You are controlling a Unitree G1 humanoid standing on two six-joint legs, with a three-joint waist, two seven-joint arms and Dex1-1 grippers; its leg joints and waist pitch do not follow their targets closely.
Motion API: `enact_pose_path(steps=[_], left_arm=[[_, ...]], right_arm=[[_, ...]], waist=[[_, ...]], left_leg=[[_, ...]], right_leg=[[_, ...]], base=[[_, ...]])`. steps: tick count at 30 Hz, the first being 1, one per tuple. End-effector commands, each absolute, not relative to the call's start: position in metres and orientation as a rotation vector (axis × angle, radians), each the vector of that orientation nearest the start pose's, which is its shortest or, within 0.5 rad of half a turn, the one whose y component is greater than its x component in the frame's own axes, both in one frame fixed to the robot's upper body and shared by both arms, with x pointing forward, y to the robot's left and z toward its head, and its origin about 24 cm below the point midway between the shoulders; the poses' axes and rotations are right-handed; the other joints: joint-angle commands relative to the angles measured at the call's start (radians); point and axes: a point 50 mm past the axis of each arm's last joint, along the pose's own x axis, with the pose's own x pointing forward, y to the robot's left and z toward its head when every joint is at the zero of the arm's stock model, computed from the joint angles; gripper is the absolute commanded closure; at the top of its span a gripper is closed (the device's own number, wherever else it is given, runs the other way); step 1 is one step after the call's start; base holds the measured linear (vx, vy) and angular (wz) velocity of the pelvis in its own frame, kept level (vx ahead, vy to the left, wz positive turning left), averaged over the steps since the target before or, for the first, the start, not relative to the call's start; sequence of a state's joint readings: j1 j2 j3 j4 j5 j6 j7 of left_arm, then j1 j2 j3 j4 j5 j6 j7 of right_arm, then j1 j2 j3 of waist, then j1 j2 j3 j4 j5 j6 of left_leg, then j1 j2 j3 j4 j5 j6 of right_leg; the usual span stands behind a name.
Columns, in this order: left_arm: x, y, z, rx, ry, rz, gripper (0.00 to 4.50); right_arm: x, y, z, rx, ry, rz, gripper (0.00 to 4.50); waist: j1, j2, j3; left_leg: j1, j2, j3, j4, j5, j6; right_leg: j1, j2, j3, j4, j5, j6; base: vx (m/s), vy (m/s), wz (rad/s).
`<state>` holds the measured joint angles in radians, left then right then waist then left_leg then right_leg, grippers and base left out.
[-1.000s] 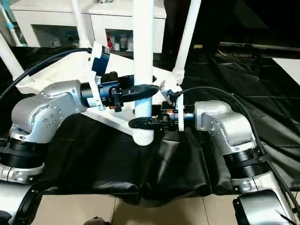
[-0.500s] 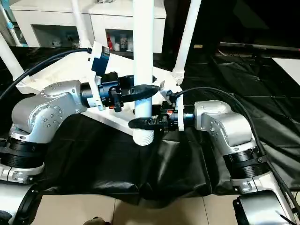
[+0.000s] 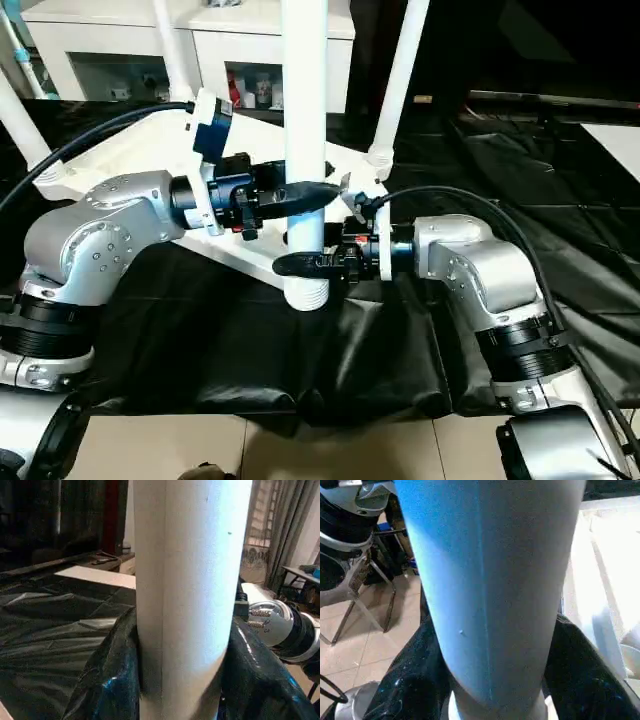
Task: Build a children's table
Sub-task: Pick table leg
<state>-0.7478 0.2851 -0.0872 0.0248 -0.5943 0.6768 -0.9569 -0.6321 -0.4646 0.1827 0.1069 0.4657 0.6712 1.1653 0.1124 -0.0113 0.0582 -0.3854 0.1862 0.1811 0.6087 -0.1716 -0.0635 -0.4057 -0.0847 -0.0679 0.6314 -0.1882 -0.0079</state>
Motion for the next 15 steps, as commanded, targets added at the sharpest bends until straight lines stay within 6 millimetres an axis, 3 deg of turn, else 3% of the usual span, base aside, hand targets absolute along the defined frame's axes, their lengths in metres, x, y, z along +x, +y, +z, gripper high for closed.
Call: enact_pose_path(steps=[1, 5, 15], left_arm=[[0.3077, 0.0746, 0.211, -0.116, -0.058, -1.423, 2.65], [0.307, 0.0751, 0.2113, -0.117, -0.059, -1.423, 2.65], [0.3058, 0.0766, 0.2107, -0.109, -0.057, -1.419, 2.65]], right_arm=[[0.3043, -0.1218, 0.147, 0.008, 0.295, 1.411, 2.28], [0.3045, -0.1218, 0.1471, 0.013, 0.295, 1.412, 2.54], [0.3039, -0.1217, 0.1467, 0.013, 0.295, 1.415, 2.59]], waist=[[0.001, -0.007, -0.079], [0.001, -0.008, -0.079], [0.002, -0.007, -0.08]], left_leg=[[0.016, 0.037, -0.011, -0.061, -0.112, 0.038], [0.017, 0.037, -0.011, -0.061, -0.112, 0.037], [0.015, 0.037, -0.011, -0.061, -0.106, 0.038]], right_leg=[[0.061, -0.056, 0.044, -0.061, -0.082, -0.236], [0.06, -0.056, 0.045, -0.06, -0.084, -0.235], [0.062, -0.056, 0.045, -0.059, -0.079, -0.234]], base=[[0.0, 0.0, 0.0], [0.0, 0.0, 0.0], [0.0, 0.0, 0.0]])
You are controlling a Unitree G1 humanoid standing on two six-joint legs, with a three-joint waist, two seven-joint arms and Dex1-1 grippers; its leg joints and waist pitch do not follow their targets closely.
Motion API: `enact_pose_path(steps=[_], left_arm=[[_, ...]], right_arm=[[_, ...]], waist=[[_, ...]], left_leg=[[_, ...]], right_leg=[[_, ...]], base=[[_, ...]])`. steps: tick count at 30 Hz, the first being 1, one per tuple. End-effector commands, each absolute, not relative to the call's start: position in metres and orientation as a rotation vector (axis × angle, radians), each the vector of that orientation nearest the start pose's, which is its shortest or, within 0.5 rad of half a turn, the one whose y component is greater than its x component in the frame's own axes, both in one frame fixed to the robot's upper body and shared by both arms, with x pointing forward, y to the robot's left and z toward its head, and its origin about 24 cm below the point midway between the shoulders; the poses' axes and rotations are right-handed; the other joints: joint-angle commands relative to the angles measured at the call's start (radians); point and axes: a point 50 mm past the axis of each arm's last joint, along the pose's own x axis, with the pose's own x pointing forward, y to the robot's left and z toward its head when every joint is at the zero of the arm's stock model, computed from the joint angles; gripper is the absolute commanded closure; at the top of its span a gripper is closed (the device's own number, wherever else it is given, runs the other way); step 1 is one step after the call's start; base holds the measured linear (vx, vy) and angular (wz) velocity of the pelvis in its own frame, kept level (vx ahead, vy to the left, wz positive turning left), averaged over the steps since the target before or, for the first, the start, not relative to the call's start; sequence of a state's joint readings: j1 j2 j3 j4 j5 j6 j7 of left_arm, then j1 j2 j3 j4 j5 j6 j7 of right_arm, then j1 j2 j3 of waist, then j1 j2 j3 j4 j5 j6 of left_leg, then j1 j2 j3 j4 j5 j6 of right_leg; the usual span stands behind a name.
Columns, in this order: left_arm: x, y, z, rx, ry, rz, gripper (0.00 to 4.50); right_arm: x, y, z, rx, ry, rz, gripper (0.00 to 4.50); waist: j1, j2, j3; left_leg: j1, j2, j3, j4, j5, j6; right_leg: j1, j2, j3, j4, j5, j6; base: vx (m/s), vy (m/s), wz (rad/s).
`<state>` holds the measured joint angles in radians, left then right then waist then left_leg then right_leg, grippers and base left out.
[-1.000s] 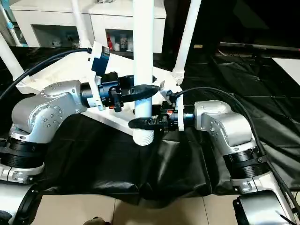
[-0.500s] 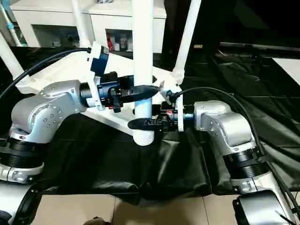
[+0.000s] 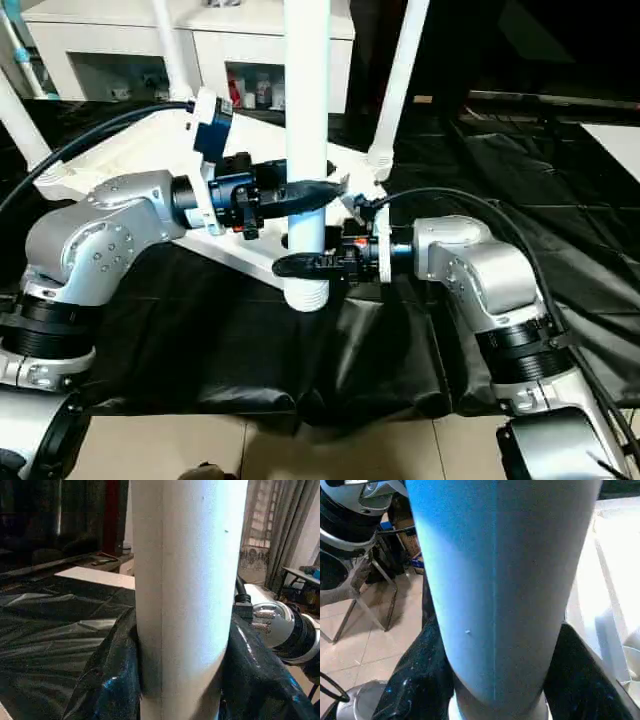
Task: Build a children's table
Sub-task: Pick table leg
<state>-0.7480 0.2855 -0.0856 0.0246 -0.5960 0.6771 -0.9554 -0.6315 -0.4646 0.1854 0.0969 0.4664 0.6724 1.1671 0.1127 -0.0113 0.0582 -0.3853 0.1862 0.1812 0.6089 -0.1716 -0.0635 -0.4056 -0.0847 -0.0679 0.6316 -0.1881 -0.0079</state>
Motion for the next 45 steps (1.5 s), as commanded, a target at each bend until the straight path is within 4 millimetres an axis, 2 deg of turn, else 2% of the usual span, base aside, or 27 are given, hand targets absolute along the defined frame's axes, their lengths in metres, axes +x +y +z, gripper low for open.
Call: enact_pose_path(steps=[1, 4, 5, 6, 8, 13, 14, 16, 17, 25, 26, 30, 33, 35, 41, 45], left_arm=[[0.307, 0.077, 0.21, -0.101, -0.056, -1.406, 2.65], [0.311, 0.079, 0.21, -0.12, -0.046, -1.377, 2.65], [0.311, 0.079, 0.21, -0.121, -0.049, -1.374, 2.09], [0.313, 0.081, 0.21, -0.139, -0.05, -1.37, 1.95], [0.316, 0.087, 0.207, -0.17, -0.032, -1.351, 1.92], [0.324, 0.096, 0.203, -0.192, -0.013, -1.304, 1.46], [0.325, 0.098, 0.202, -0.197, -0.015, -1.296, 1.35], [0.328, 0.1, 0.202, -0.199, -0.022, -1.27, 1.16], [0.332, 0.104, 0.201, -0.198, -0.044, -1.241, 1.09], [0.328, 0.109, 0.203, -0.254, -0.116, -1.303, 1.09], [0.338, 0.114, 0.197, -0.239, -0.08, -1.216, 1.09], [0.354, 0.118, 0.19, -0.218, -0.036, -1.068, 1.09], [0.362, 0.118, 0.186, -0.17, 0.003, -0.982, 1.09], [0.367, 0.11, 0.186, -0.103, 0.029, -0.914, 1.09], [0.349, 0.085, 0.207, -0.121, -0.047, -1.077, 1.09], [0.343, 0.08, 0.212, -0.122, -0.073, -1.135, 1.09]], right_arm=[[0.304, -0.122, 0.147, 0.012, 0.295, 1.414, 2.59], [0.304, -0.122, 0.146, 0.012, 0.293, 1.409, 2.59], [0.304, -0.123, 0.146, 0.012, 0.293, 1.407, 2.59], [0.304, -0.123, 0.146, 0.013, 0.291, 1.401, 2.59], [0.304, -0.125, 0.146, 0.02, 0.281, 1.38, 2.61], [0.305, -0.128, 0.146, 0.037, 0.263, 1.337, 2.62], [0.305, -0.129, 0.147, 0.045, 0.259, 1.327, 2.62], [0.305, -0.13, 0.146, 0.049, 0.255, 1.32, 2.62], [0.306, -0.132, 0.146, 0.055, 0.246, 1.292, 2.62], [0.313, -0.136, 0.145, 0.082, 0.201, 1.182, 2.63], [0.313, -0.136, 0.143, 0.066, 0.204, 1.173, 2.64], [0.311, -0.135, 0.141, 0.059, 0.21, 1.177, 2.64], [0.311, -0.134, 0.141, 0.058, 0.212, 1.179, 2.64], [0.311, -0.133, 0.14, 0.055, 0.214, 1.179, 2.64], [0.312, -0.134, 0.138, 0.042, 0.224, 1.169, 2.64], [0.312, -0.134, 0.137, 0.038, 0.228, 1.168, 2.64]], waist=[[0.001, -0.007, -0.08], [0.001, -0.006, -0.08], [0.001, -0.006, -0.08], [0.001, -0.006, -0.08], [0.0, -0.003, -0.079], [0.0, 0.0, -0.081], [0.001, 0.004, -0.082], [0.001, 0.002, -0.082], [0.002, 0.005, -0.083], [0.0, 0.005, -0.083], [-0.001, 0.003, -0.082], [0.0, 0.004, -0.08], [0.001, 0.003, -0.082], [0.001, 0.002, -0.082], [0.004, -0.004, -0.082], [-0.001, -0.005, -0.078]], left_leg=[[0.016, 0.037, -0.011, -0.061, -0.106, 0.038], [0.016, 0.036, -0.011, -0.061, -0.111, 0.037], [0.016, 0.036, -0.011, -0.061, -0.111, 0.037], [0.015, 0.037, -0.011, -0.061, -0.109, 0.037], [0.016, 0.034, -0.01, -0.061, -0.114, 0.038], [0.017, 0.035, -0.012, -0.061, -0.121, 0.028], [0.018, 0.035, -0.013, -0.061, -0.121, 0.026], [0.018, 0.035, -0.012, -0.061, -0.123, 0.025], [0.018, 0.035, -0.013, -0.061, -0.121, 0.025], [0.019, 0.035, -0.012, -0.062, -0.125, 0.019], [0.019, 0.035, -0.012, -0.063, -0.127, 0.022], [0.022, 0.034, -0.013, -0.064, -0.16, 0.015], [0.021, 0.036, -0.014, -0.064, -0.148, 0.013], [0.02, 0.036, -0.015, -0.064, -0.139, 0.018], [0.015, 0.038, -0.013, -0.061, -0.11, 0.035], [0.015, 0.034, -0.012, -0.062, -0.142, 0.032]], right_leg=[[0.061, -0.056, 0.044, -0.06, -0.078, -0.234], [0.061, -0.055, 0.044, -0.06, -0.075, -0.237], [0.061, -0.055, 0.044, -0.06, -0.076, -0.236], [0.062, -0.055, 0.044, -0.059, -0.073, -0.236], [0.06, -0.054, 0.044, -0.063, -0.078, -0.234], [0.061, -0.054, 0.044, -0.061, -0.073, -0.236], [0.062, -0.054, 0.044, -0.06, -0.065, -0.239], [0.062, -0.053, 0.043, -0.06, -0.056, -0.24], [0.062, -0.053, 0.043, -0.059, -0.051, -0.241], [0.062, -0.055, 0.043, -0.058, -0.05, -0.245], [0.061, -0.054, 0.043, -0.059, -0.049, -0.245], [0.061, -0.054, 0.043, -0.067, -0.104, -0.216], [0.061, -0.055, 0.043, -0.064, -0.078, -0.218], [0.062, -0.056, 0.043, -0.063, -0.064, -0.216], [0.064, -0.061, 0.043, -0.059, -0.042, -0.252], [0.064, -0.059, 0.043, -0.068, -0.114, -0.229]], base=[[0.0, 0.0, 0.0], [0.0, 0.0, 0.0], [0.0, 0.0, 0.0], [0.0, 0.0, 0.0], [0.0, 0.0, 0.0], [0.0, 0.0, 0.0], [0.0, 0.0, 0.0], [0.0, 0.0, 0.0], [0.0, 0.0, 0.0], [0.0, 0.0, 0.0], [0.0, 0.0, 0.0], [0.0, 0.0, 0.0], [0.0, 0.0, 0.0], [0.0, 0.0, 0.0], [0.0, 0.0, 0.0], [0.0, 0.0, 0.0]])
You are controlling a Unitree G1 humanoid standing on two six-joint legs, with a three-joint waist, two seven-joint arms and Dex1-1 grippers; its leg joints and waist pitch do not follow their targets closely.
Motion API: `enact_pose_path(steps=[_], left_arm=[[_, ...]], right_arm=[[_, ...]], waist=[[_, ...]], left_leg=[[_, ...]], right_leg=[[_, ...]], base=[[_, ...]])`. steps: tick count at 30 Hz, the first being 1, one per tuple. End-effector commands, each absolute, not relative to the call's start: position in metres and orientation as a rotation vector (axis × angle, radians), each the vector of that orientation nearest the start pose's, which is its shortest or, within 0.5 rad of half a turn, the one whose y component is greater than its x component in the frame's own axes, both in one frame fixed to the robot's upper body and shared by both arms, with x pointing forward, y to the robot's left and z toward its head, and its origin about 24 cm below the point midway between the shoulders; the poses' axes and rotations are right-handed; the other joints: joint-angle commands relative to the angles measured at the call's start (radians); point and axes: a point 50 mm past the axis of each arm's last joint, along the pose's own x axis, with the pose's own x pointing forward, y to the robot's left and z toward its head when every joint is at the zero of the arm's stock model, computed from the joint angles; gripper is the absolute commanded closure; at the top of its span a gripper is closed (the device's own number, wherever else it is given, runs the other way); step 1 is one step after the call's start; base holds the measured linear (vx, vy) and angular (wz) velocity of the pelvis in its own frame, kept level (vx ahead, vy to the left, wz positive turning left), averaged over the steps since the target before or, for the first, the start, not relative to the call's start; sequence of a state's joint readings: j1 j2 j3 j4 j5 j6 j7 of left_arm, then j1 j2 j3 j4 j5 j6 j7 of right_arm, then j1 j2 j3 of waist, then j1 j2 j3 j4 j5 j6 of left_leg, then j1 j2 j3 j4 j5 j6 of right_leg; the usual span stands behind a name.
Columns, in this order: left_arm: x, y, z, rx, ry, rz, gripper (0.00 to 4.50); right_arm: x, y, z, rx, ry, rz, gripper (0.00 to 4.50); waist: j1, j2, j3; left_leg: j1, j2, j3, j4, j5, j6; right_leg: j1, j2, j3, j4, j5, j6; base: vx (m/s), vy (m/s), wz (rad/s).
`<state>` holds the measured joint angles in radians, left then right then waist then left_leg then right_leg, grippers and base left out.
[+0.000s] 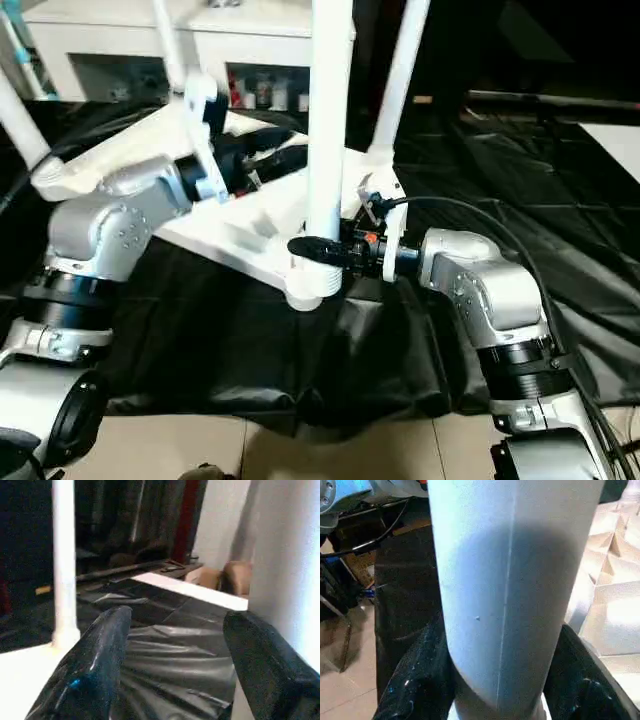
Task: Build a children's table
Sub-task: Pick table leg
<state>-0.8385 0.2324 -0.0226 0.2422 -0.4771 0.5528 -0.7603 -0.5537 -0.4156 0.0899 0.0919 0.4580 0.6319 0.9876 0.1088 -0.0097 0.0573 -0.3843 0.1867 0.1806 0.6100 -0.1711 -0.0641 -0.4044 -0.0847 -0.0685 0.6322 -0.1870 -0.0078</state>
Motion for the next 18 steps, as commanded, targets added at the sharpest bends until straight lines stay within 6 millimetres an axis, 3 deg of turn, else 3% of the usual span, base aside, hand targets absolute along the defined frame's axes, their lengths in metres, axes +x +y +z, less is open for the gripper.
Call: enact_pose_path(steps=[1, 13, 18], left_arm=[[0.341, 0.079, 0.215, -0.12, -0.086, -1.155, 1.09], [0.33, 0.068, 0.221, -0.112, -0.118, -1.227, 1.09], [0.347, 0.084, 0.211, -0.041, -0.1, -1.074, 1.09]], right_arm=[[0.312, -0.133, 0.136, 0.037, 0.23, 1.168, 2.64], [0.311, -0.13, 0.132, 0.022, 0.244, 1.177, 2.64], [0.312, -0.133, 0.13, 0.016, 0.235, 1.149, 2.64]], waist=[[0.003, -0.005, -0.077], [0.005, -0.007, -0.078], [0.003, -0.002, -0.078]], left_leg=[[0.016, 0.035, -0.012, -0.064, -0.148, 0.029], [0.015, 0.036, -0.011, -0.063, -0.131, 0.035], [0.016, 0.036, -0.013, -0.065, -0.146, 0.025]], right_leg=[[0.061, -0.059, 0.043, -0.07, -0.131, -0.223], [0.059, -0.057, 0.044, -0.067, -0.107, -0.225], [0.059, -0.057, 0.044, -0.07, -0.124, -0.211]], base=[[0.0, 0.0, 0.0], [0.0, 0.0, 0.0], [0.0, 0.0, 0.0]])
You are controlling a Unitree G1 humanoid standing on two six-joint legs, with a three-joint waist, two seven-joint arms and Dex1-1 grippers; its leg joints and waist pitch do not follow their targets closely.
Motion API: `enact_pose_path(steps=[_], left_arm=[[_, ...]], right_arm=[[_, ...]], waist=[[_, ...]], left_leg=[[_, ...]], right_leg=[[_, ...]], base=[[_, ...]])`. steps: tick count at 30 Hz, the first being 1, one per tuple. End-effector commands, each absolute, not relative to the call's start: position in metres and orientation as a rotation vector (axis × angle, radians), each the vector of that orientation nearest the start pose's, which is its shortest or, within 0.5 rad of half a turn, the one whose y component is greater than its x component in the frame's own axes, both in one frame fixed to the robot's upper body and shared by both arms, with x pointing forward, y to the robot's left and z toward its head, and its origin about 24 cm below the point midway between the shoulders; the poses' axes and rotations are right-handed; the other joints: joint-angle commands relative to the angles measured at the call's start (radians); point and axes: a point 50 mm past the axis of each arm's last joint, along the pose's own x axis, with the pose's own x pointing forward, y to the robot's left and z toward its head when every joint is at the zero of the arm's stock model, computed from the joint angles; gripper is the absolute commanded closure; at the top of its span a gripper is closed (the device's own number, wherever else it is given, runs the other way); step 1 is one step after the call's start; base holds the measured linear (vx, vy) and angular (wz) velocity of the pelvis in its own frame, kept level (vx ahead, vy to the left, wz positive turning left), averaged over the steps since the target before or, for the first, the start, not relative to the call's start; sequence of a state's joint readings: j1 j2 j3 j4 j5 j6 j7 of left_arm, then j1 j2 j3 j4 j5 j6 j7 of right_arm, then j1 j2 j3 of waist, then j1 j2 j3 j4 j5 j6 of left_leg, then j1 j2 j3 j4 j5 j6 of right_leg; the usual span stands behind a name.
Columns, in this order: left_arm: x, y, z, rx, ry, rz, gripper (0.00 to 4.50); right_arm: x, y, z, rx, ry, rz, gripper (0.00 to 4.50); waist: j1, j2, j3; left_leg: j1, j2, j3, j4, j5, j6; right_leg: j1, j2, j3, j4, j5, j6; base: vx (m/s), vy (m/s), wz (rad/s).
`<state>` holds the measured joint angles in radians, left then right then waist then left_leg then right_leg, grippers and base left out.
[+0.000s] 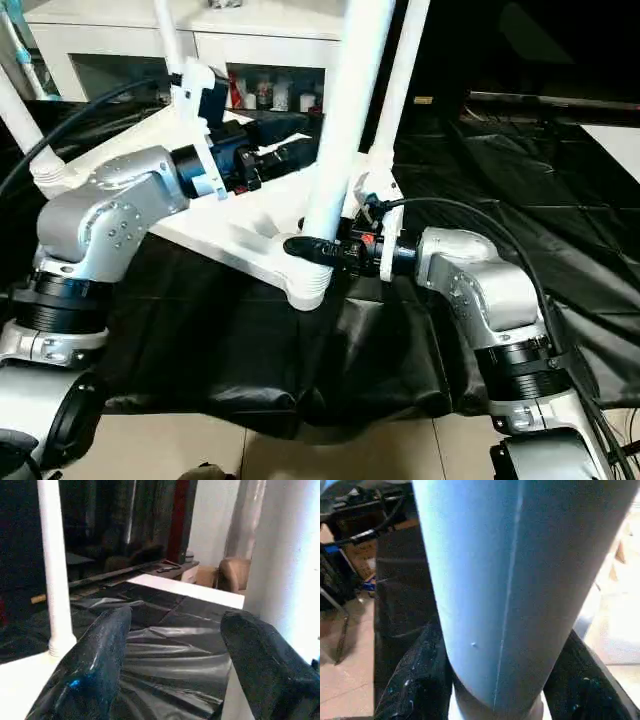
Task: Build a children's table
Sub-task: Pick table leg, then insert table leg to table base
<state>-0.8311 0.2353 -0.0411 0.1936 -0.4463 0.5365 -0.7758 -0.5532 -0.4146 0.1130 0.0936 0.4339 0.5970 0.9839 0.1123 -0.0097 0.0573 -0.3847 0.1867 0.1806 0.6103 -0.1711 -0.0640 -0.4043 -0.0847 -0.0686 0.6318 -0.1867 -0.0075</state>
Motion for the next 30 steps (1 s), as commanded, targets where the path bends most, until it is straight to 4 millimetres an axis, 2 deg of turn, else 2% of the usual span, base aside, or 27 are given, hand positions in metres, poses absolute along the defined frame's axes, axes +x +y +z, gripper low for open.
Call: enact_pose_path(steps=[1, 2, 3, 5, 6, 7, 9, 11, 14, 15, 18, 19, 20, 23, 24, 26, 28, 30], left_arm=[[0.353, 0.093, 0.209, -0.011, -0.099, -1.022, 1.09], [0.36, 0.107, 0.206, 0.067, -0.103, -0.952, 1.09], [0.36, 0.107, 0.206, 0.067, -0.103, -0.952, 1.09], [0.365, 0.124, 0.201, 0.164, -0.091, -0.926, 1.09], [0.365, 0.127, 0.199, 0.192, -0.083, -0.924, 1.09], [0.366, 0.132, 0.196, 0.224, -0.073, -0.922, 1.09], [0.363, 0.145, 0.172, 0.449, 0.056, -1.009, 1.09], [0.361, 0.146, 0.16, 0.525, 0.113, -1.057, 1.09], [0.357, 0.142, 0.138, 0.604, 0.209, -1.173, 1.09], [0.355, 0.136, 0.121, 0.64, 0.288, -1.26, 1.09], [0.357, 0.132, 0.102, 0.736, 0.374, -1.299, 1.09], [0.358, 0.132, 0.1, 0.761, 0.384, -1.294, 1.09], [0.363, 0.134, 0.095, 0.845, 0.408, -1.261, 1.09], [0.368, 0.135, 0.093, 0.931, 0.431, -1.23, 1.09], [0.369, 0.135, 0.092, 0.954, 0.444, -1.22, 1.09], [0.372, 0.134, 0.091, 0.987, 0.451, -1.199, 1.09], [0.375, 0.132, 0.088, 1.024, 0.451, -1.163, 1.09], [0.377, 0.13, 0.086, 1.026, 0.448, -1.147, 1.09]], right_arm=[[0.314, -0.136, 0.13, 0.015, 0.227, 1.125, 2.64], [0.318, -0.141, 0.131, 0.012, 0.214, 1.073, 2.64], [0.318, -0.141, 0.131, 0.012, 0.214, 1.073, 2.64], [0.324, -0.15, 0.131, 0.015, 0.2, 0.98, 2.64], [0.325, -0.153, 0.13, 0.016, 0.2, 0.96, 2.64], [0.326, -0.156, 0.13, 0.017, 0.199, 0.937, 2.64], [0.325, -0.166, 0.126, 0.012, 0.212, 0.882, 2.64], [0.323, -0.167, 0.124, -0.001, 0.22, 0.883, 2.64], [0.32, -0.167, 0.12, -0.021, 0.237, 0.891, 2.64], [0.318, -0.166, 0.118, -0.028, 0.245, 0.894, 2.64], [0.317, -0.164, 0.116, -0.031, 0.249, 0.892, 2.64], [0.316, -0.164, 0.116, -0.032, 0.25, 0.893, 2.64], [0.315, -0.164, 0.115, -0.037, 0.255, 0.896, 2.64], [0.313, -0.164, 0.114, -0.043, 0.26, 0.902, 2.64], [0.312, -0.164, 0.114, -0.048, 0.263, 0.904, 2.64], [0.31, -0.164, 0.113, -0.054, 0.266, 0.905, 2.64], [0.309, -0.164, 0.111, -0.059, 0.27, 0.901, 2.64], [0.308, -0.164, 0.111, -0.062, 0.273, 0.901, 2.64]], waist=[[-0.001, -0.003, -0.078], [-0.001, -0.002, -0.078], [-0.001, -0.001, -0.079], [-0.004, 0.004, -0.079], [-0.008, 0.003, -0.08], [-0.009, 0.007, -0.081], [-0.009, 0.009, -0.081], [-0.009, 0.01, -0.08], [-0.002, 0.012, -0.081], [-0.001, 0.011, -0.08], [0.0, 0.012, -0.08], [-0.002, 0.013, -0.079], [-0.001, 0.015, -0.081], [-0.002, 0.013, -0.083], [-0.002, 0.018, -0.084], [-0.003, 0.015, -0.082], [-0.002, 0.02, -0.084], [0.0, 0.017, -0.084]], left_leg=[[0.015, 0.034, -0.014, -0.065, -0.144, 0.026], [0.016, 0.032, -0.014, -0.066, -0.149, 0.021], [0.017, 0.033, -0.015, -0.067, -0.153, 0.019], [0.018, 0.034, -0.017, -0.068, -0.153, 0.008], [0.018, 0.033, -0.016, -0.069, -0.155, 0.0], [0.019, 0.033, -0.016, -0.069, -0.152, -0.002], [0.021, 0.033, -0.016, -0.07, -0.152, -0.003], [0.022, 0.034, -0.016, -0.072, -0.158, -0.003], [0.023, 0.038, -0.013, -0.072, -0.163, -0.01], [0.023, 0.035, -0.013, -0.072, -0.169, -0.007], [0.023, 0.038, -0.015, -0.074, -0.195, -0.016], [0.023, 0.035, -0.014, -0.073, -0.207, -0.014], [0.022, 0.036, -0.017, -0.073, -0.206, -0.015], [0.021, 0.036, -0.019, -0.072, -0.198, -0.011], [0.021, 0.038, -0.02, -0.072, -0.19, -0.011], [0.021, 0.037, -0.018, -0.07, -0.185, 0.001], [0.02, 0.035, -0.018, -0.067, -0.182, 0.009], [0.021, 0.036, -0.017, -0.067, -0.183, 0.014]], right_leg=[[0.059, -0.055, 0.043, -0.073, -0.124, -0.208], [0.058, -0.054, 0.043, -0.074, -0.133, -0.194], [0.058, -0.055, 0.043, -0.075, -0.137, -0.188], [0.057, -0.056, 0.043, -0.073, -0.129, -0.185], [0.058, -0.054, 0.043, -0.07, -0.124, -0.184], [0.055, -0.055, 0.043, -0.07, -0.106, -0.191], [0.055, -0.053, 0.044, -0.069, -0.093, -0.194], [0.055, -0.053, 0.044, -0.067, -0.084, -0.191], [0.055, -0.059, 0.045, -0.063, -0.061, -0.218], [0.054, -0.058, 0.045, -0.068, -0.072, -0.218], [0.058, -0.065, 0.047, -0.069, -0.102, -0.215], [0.056, -0.061, 0.047, -0.077, -0.113, -0.207], [0.061, -0.064, 0.047, -0.073, -0.105, -0.207], [0.063, -0.063, 0.046, -0.071, -0.078, -0.205], [0.064, -0.066, 0.046, -0.066, -0.056, -0.218], [0.064, -0.063, 0.046, -0.066, -0.031, -0.241], [0.065, -0.062, 0.046, -0.066, -0.023, -0.246], [0.066, -0.064, 0.046, -0.068, -0.029, -0.248]], base=[[0.0, 0.0, 0.0], [0.0, 0.0, 0.0], [0.0, 0.0, 0.0], [0.0, 0.0, 0.0], [0.0, 0.0, 0.0], [0.0, 0.0, 0.0], [0.0, 0.0, 0.0], [0.0, 0.0, 0.0], [0.0, 0.0, 0.0], [0.0, 0.0, 0.0], [0.0, 0.0, 0.0], [0.0, 0.0, 0.0], [0.0, 0.0, 0.0], [0.0, 0.0, 0.0], [0.0, 0.0, 0.0], [0.0, 0.0, 0.0], [0.0, 0.0, 0.0], [0.0, 0.0, 0.0]])
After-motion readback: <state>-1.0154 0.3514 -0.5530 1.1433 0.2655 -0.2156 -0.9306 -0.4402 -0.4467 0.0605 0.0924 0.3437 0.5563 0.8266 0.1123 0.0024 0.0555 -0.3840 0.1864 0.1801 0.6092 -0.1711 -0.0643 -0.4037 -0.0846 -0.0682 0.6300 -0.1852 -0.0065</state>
